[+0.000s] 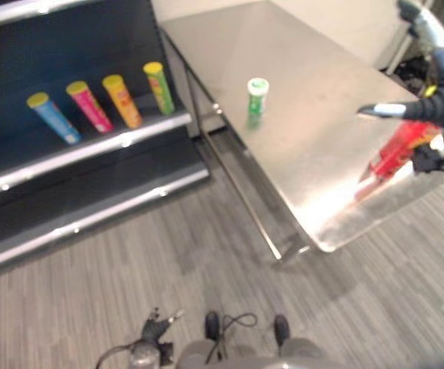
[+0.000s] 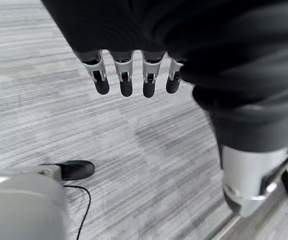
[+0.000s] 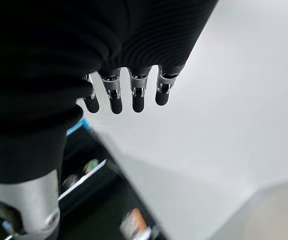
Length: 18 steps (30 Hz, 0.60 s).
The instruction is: Put the goods on the table back onto the shelves and tidy them up.
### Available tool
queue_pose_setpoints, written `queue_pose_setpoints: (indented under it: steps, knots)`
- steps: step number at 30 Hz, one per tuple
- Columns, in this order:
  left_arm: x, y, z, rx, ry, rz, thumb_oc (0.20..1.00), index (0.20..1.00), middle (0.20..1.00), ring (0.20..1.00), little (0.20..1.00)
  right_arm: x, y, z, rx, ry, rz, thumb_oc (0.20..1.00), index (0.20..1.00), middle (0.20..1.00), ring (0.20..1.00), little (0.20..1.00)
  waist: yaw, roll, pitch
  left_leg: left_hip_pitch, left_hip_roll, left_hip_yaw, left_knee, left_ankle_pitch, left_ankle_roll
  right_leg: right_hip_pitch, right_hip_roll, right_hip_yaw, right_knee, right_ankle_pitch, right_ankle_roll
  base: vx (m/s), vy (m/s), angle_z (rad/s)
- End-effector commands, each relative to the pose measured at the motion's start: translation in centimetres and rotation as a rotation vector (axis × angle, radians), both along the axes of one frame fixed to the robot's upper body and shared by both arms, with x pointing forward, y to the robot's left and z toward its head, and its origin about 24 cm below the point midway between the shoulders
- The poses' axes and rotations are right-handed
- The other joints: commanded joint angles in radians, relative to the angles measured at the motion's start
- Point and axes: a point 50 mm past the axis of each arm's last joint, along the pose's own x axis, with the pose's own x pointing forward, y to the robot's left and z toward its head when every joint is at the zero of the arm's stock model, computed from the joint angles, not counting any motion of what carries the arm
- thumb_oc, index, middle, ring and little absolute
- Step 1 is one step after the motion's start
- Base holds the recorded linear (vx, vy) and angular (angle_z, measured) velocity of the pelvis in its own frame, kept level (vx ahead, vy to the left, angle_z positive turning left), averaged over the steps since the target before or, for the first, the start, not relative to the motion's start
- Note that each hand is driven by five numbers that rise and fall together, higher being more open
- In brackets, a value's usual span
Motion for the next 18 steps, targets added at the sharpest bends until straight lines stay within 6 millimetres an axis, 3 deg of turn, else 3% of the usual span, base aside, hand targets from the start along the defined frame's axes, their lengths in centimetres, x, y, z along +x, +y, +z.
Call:
queue_pose_setpoints:
  steps: [1,9,12,18]
  knots:
    - [1.4,2.2,1.1,0.084,-0.053,-0.008,1.000,1.000,1.000,1.000,1.000,-1.5,-2.3,1.3,0.050,-0.126,-0.107,1.000,1.000,1.000,1.000,1.000,-0.004,-0.058,-0.039,-0.036,0.065,0.058,0.221,-0.238,-0.041,-0.018,-0.085,-0.026,0.082,-0.109,0.085,-0.02,0.041,-0.12]
    - [1.4,3.0,1.4,0.096,-0.060,-0.003,1.000,1.000,1.000,1.000,1.000,-1.8,-7.9,-0.6,0.151,-0.035,-0.350,1.000,1.000,1.000,1.000,1.000,-0.013,-0.078,-0.035,-0.045,0.067,0.070,0.232,-0.248,-0.037,-0.039,-0.082,-0.005,0.087,-0.104,0.087,-0.02,0.016,-0.16]
    - [1.3,3.1,1.4,0.093,-0.057,-0.017,1.000,1.000,1.000,1.000,1.000,-0.6,-9.3,-1.5,0.188,0.067,-0.372,1.000,1.000,1.000,1.000,1.000,-0.003,-0.083,-0.034,-0.035,0.068,0.069,0.228,-0.245,-0.041,-0.030,-0.081,-0.012,0.085,-0.108,0.083,0.00,0.000,0.00]
    - [1.4,3.4,1.6,0.087,-0.067,-0.030,1.000,1.000,1.000,1.000,1.000,1.4,-10.3,-2.3,0.233,0.224,-0.340,1.000,1.000,1.000,1.000,1.000,0.010,-0.085,-0.028,-0.016,0.073,0.061,0.210,-0.231,-0.056,-0.015,-0.076,-0.024,0.085,-0.116,0.076,0.00,-0.018,0.01]
